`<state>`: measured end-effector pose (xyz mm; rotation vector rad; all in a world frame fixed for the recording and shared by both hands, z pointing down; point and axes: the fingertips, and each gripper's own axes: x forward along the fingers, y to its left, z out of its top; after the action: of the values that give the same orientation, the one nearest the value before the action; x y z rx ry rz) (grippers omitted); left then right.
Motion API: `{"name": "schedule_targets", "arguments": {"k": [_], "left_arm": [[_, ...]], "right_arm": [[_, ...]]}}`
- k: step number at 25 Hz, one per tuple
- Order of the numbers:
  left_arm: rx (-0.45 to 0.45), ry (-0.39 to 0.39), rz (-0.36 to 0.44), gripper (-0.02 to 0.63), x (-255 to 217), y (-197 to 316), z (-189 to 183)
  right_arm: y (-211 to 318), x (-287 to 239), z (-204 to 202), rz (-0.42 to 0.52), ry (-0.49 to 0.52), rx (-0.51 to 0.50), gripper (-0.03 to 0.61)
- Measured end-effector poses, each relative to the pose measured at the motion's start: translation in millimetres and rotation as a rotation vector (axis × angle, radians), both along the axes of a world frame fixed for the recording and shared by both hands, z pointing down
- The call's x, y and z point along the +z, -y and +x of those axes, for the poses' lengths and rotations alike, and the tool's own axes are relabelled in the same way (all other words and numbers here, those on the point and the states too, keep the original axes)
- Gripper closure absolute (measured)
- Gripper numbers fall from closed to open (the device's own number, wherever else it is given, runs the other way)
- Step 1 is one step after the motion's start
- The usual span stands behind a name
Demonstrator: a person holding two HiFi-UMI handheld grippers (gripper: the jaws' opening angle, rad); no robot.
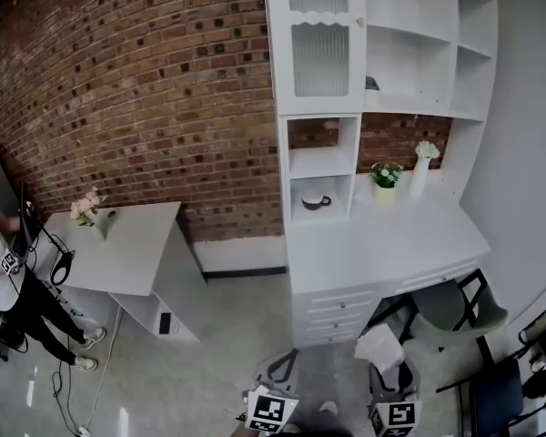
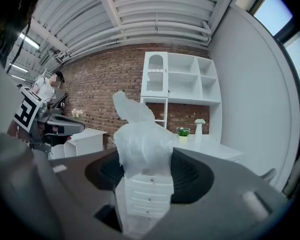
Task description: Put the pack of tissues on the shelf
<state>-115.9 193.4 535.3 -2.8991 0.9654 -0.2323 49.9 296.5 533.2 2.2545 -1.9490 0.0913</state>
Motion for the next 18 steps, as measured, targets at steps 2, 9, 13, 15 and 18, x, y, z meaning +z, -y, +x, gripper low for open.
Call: {"name": "schedule_targets", "arguments": {"k": [2, 9, 13, 15, 18], "left_arm": [[0.008, 0.005, -0.002, 0.603, 0.4, -0.1, 4.5], [0.01, 0.034, 0.003, 0.604, 6.0, 15.5, 20.3], [-0.002, 0.045, 0.005, 0.603, 6.5, 32.9, 30.8], [-0.006, 0.054, 0.008, 0.604, 5.1, 41.0, 36.6], [-0.013, 0.057, 0.007, 0.604, 3.8, 54.4, 47.8]], "right_arm": [[2.7, -1.4, 3.1, 0.001, -0.014, 0.005, 0.327], [21.2, 0.7, 30.2, 0.008, 0.021, 0.037, 0.327], [42.1, 2.2, 42.7, 0.002, 0.017, 0.01, 0.327], [52.4, 2.8, 48.3, 0.002, 0.018, -0.001, 0.327], [69.2, 3.3, 55.2, -0.008, 0.02, -0.021, 0.327]]}}
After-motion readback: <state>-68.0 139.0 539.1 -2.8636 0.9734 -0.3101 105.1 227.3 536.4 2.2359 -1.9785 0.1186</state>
